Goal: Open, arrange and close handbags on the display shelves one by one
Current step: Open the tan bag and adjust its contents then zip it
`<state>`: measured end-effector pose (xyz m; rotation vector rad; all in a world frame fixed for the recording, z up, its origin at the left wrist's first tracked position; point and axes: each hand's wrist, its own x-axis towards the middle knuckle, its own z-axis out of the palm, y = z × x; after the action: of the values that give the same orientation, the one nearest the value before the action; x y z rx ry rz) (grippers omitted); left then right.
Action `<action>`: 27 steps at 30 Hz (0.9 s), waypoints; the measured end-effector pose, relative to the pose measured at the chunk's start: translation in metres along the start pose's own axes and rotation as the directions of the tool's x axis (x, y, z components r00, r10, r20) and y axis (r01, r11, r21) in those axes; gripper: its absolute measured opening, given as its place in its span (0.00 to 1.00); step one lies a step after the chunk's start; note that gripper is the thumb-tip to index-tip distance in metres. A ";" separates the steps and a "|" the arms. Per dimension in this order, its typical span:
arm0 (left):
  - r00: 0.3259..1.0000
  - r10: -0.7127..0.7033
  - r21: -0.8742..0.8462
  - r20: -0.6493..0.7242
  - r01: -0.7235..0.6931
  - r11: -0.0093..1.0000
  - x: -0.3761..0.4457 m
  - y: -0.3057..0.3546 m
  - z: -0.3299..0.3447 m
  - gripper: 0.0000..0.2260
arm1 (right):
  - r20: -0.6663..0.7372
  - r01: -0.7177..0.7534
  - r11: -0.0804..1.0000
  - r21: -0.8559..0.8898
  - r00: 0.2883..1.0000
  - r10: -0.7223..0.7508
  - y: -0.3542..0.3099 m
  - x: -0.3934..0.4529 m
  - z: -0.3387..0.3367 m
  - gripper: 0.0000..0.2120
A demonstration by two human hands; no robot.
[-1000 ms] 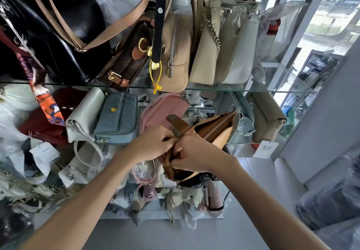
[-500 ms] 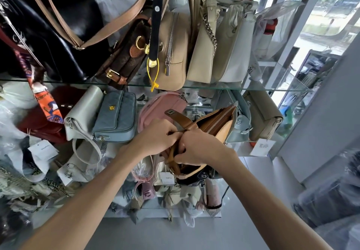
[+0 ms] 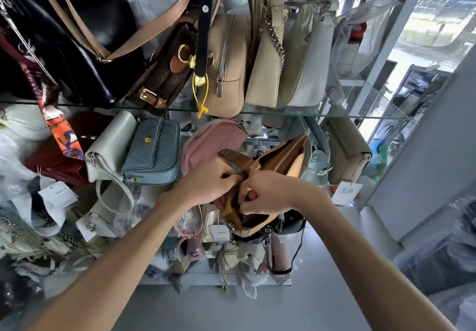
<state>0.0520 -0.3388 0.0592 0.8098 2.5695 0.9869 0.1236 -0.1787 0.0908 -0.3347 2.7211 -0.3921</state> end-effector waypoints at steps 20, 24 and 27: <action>0.994 0.093 0.194 -0.057 -0.081 0.978 0.000 -0.002 0.002 0.21 | -0.245 0.016 0.963 0.269 0.968 0.052 0.009 -0.001 0.004 0.03; 0.984 0.170 0.354 -0.050 -0.142 0.924 -0.005 -0.006 0.002 0.20 | -0.342 -0.009 0.968 0.250 0.935 0.097 0.020 0.000 0.009 0.07; 0.981 0.194 0.467 -0.004 -0.170 0.868 -0.015 -0.015 -0.001 0.21 | -0.672 -0.086 0.972 0.218 0.709 0.214 0.056 -0.006 -0.013 0.11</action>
<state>0.0573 -0.3577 0.0503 1.1791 2.8595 0.4273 0.1143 -0.1217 0.0869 0.1310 3.3722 -0.8468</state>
